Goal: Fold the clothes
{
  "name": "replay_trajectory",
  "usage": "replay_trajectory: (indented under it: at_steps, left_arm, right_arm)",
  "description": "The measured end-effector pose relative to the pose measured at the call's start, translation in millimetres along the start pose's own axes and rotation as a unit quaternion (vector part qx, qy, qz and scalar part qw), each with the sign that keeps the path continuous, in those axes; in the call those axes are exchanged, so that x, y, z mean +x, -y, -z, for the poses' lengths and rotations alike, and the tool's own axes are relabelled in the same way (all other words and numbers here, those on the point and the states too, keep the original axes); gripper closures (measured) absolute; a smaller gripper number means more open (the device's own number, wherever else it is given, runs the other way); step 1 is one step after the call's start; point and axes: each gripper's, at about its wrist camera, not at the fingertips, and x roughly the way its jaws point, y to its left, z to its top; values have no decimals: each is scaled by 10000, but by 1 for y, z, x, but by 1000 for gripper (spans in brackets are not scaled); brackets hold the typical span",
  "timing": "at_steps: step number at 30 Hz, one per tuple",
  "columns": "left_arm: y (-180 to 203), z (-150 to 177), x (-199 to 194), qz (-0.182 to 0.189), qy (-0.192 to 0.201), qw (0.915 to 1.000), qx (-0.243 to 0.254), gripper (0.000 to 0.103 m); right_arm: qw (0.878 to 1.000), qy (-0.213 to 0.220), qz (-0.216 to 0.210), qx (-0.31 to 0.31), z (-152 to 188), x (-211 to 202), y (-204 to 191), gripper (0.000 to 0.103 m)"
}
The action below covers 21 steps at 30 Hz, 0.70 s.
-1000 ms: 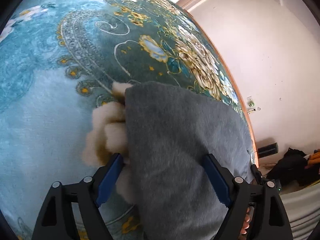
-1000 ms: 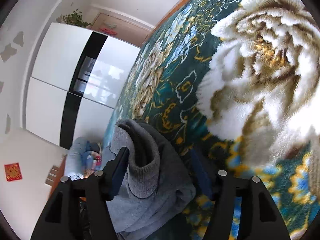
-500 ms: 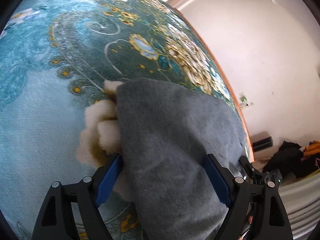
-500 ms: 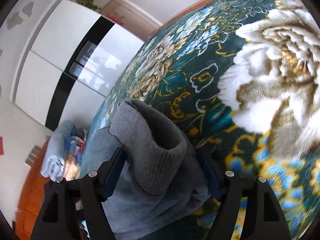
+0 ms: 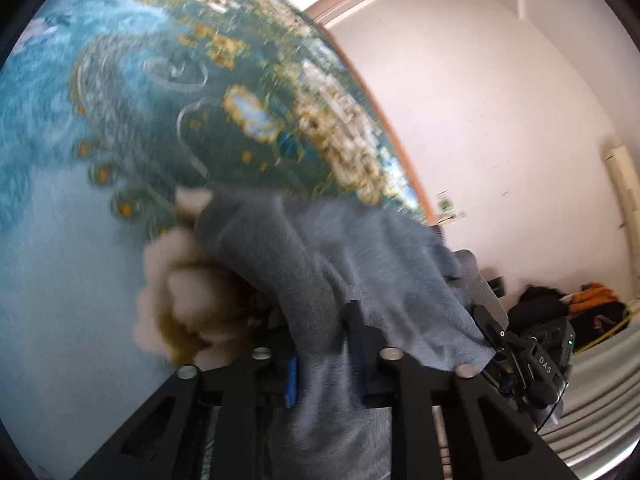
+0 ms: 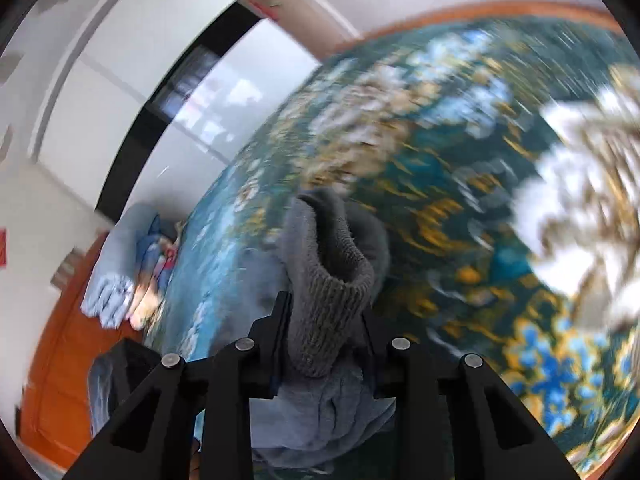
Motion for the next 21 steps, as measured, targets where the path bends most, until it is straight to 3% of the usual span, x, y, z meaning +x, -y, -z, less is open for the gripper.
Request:
replay_trajectory:
  at_steps: [7,10,13,15,18,21]
  left_arm:
    - [14,-58,-69,0,732,9965,399,85]
    - [0,-79,-85,-407,859,9946,426,83]
    - [-35,-89,-78,-806,774,9937,100,83]
    - [-68,-86,-65,-965,513,9933,-390,83]
    - [-92,-81,-61,-890,294,9926,-773,83]
    - [-80,-83,-78,-957,480,9927,-548,80]
  right_arm:
    - [9968,88,-691,-393,-22,22,-59,72]
    - [9957,82,-902,-174,-21,45,-64,72]
    - [9982,-240,-549,-40,-6,86,-49,72]
    - [9979,-566,-275,152,8,115,-31,72]
    - [9964,-756,-170,340,18,130,-11,70]
    - [9969,-776,-75,107,21,129,-15,65]
